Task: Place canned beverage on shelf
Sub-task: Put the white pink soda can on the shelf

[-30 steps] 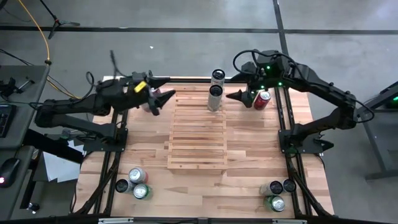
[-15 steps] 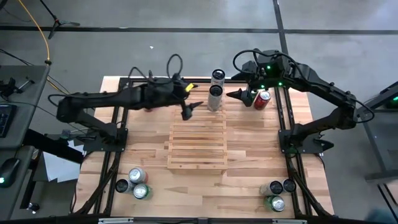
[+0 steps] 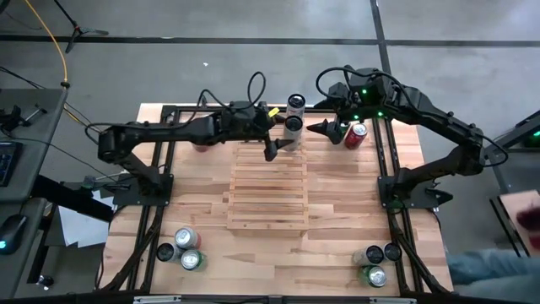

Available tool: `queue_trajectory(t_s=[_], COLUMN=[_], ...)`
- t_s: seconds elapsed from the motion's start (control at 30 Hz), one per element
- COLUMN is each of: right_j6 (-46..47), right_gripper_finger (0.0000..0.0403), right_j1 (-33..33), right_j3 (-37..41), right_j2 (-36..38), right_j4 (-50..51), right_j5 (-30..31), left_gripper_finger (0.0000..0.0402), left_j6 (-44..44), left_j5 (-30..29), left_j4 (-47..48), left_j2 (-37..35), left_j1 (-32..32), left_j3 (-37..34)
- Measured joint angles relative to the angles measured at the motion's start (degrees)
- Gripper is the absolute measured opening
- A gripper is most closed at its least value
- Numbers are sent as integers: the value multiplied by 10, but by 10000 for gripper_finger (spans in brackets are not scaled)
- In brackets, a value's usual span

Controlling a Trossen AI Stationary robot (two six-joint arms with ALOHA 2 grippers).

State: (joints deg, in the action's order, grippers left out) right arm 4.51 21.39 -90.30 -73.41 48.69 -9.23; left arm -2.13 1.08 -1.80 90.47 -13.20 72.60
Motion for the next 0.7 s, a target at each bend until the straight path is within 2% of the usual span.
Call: queue_trajectory(t_s=[0.13, 0.27, 0.37, 0.53, 0.7], right_j6=[10, 62, 97, 96, 93], right_gripper_finger=[378, 378, 378, 378, 378], right_j1=[0, 0, -13, -56, -101], right_j3=[0, 0, 0, 0, 0], right_j2=[0, 0, 0, 0, 0], right_j4=[0, -3, -23, -75, -78], right_j5=[0, -4, -12, -6, 23], left_gripper_finger=[335, 330, 308, 233, 230], left_j6=[0, -1, -17, -21, -20], left_j5=[2, 2, 2, 1, 0], left_j4=[-21, -22, -28, -33, -16], left_j2=[20, 26, 26, 24, -9], left_j1=[0, 3, 9, 16, 35], left_j3=[0, 0, 0, 0, -1])
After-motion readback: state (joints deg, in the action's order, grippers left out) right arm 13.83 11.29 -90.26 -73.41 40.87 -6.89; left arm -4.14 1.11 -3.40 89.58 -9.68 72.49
